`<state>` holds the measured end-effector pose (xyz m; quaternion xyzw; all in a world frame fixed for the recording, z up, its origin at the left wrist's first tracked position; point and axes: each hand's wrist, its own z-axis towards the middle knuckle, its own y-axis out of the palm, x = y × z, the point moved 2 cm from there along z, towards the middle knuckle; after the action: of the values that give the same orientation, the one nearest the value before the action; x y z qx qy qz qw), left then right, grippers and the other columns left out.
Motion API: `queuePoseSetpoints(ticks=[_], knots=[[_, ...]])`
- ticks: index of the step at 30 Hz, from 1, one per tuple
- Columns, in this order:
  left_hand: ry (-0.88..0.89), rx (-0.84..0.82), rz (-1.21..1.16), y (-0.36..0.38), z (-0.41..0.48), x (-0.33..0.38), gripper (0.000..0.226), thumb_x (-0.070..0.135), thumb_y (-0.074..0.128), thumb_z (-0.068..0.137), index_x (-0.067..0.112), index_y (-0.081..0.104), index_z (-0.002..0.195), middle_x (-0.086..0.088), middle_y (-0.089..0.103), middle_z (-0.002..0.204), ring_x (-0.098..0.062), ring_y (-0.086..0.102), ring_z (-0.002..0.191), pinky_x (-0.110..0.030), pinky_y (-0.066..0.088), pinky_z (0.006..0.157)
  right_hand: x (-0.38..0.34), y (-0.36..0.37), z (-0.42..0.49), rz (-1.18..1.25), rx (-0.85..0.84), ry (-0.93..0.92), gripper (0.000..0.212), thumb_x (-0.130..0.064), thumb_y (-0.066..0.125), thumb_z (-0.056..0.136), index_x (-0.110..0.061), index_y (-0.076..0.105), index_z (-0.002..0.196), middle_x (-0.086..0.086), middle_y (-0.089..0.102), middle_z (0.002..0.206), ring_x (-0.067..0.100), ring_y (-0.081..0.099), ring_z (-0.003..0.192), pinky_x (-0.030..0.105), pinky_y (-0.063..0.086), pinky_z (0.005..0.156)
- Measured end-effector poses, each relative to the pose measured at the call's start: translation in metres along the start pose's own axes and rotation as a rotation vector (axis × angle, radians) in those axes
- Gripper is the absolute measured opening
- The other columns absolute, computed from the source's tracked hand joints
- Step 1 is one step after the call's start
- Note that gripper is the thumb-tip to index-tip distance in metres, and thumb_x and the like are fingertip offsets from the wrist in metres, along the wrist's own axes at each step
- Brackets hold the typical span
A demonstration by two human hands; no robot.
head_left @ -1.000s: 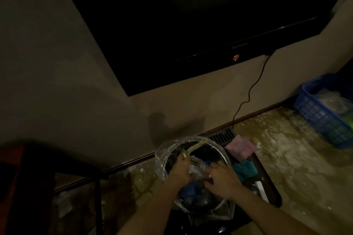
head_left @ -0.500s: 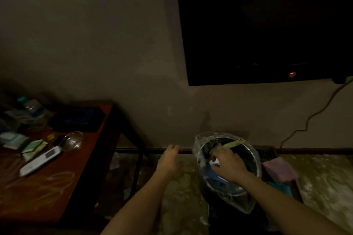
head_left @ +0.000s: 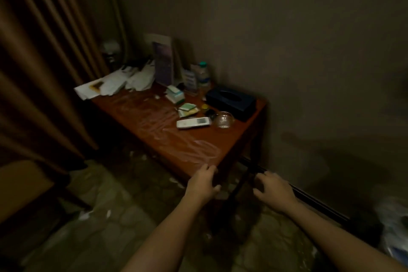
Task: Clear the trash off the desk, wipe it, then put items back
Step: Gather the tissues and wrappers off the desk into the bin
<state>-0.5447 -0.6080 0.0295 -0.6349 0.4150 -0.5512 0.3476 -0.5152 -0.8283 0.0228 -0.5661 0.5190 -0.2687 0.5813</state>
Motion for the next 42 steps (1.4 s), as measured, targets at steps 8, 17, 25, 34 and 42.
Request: queuePoseSetpoints(ticks=[8,17,25,34,42], knots=[[-0.151,0.127,0.031,-0.106,-0.042,-0.198,0.045,0.030,0.064,0.086,0.023,0.046,0.127,0.003,0.044,0.125,-0.016,0.050,0.112,-0.034,0.049,0.088,-0.195,0.042,0.094,0.031,0.009,-0.108,0.037,-0.039,0.056,0.087,-0.023,0.054,0.121,-0.002,0.056,0.122,0.015,0.051,0.111,0.024,0.043,0.077],[-0.243,0.201,-0.004,-0.165,-0.027,-0.336,0.043,0.031,0.060,0.090,0.022,0.045,0.129,0.003,0.038,0.130,-0.015,0.045,0.119,-0.028,0.045,0.090,-0.320,0.057,0.192,0.042,-0.005,-0.183,0.031,-0.041,0.054,0.090,-0.026,0.053,0.117,-0.004,0.053,0.121,0.011,0.051,0.105,0.021,0.038,0.072],[-0.381,0.248,-0.072,-0.227,0.037,-0.452,0.045,0.032,0.063,0.088,0.021,0.045,0.128,0.004,0.038,0.126,-0.016,0.047,0.116,-0.030,0.046,0.092,-0.410,0.070,0.339,0.105,-0.091,-0.240,0.041,-0.040,0.058,0.085,-0.020,0.054,0.122,0.004,0.056,0.121,0.022,0.054,0.109,0.034,0.047,0.086],[-0.486,0.262,-0.132,-0.277,0.089,-0.582,0.042,0.031,0.065,0.087,0.024,0.048,0.125,0.005,0.038,0.127,-0.015,0.045,0.119,-0.033,0.045,0.097,-0.512,0.101,0.452,0.060,-0.168,-0.242,0.043,-0.037,0.060,0.085,-0.023,0.045,0.124,0.004,0.042,0.125,0.024,0.046,0.113,0.035,0.047,0.083],[-0.323,0.152,-0.143,-0.317,0.178,-0.704,0.044,0.031,0.065,0.087,0.025,0.047,0.127,0.008,0.036,0.129,-0.013,0.044,0.119,-0.033,0.046,0.098,-0.564,0.130,0.533,0.241,-0.125,0.075,0.044,-0.039,0.060,0.089,-0.022,0.044,0.126,0.006,0.038,0.132,0.022,0.053,0.104,0.030,0.047,0.082]])
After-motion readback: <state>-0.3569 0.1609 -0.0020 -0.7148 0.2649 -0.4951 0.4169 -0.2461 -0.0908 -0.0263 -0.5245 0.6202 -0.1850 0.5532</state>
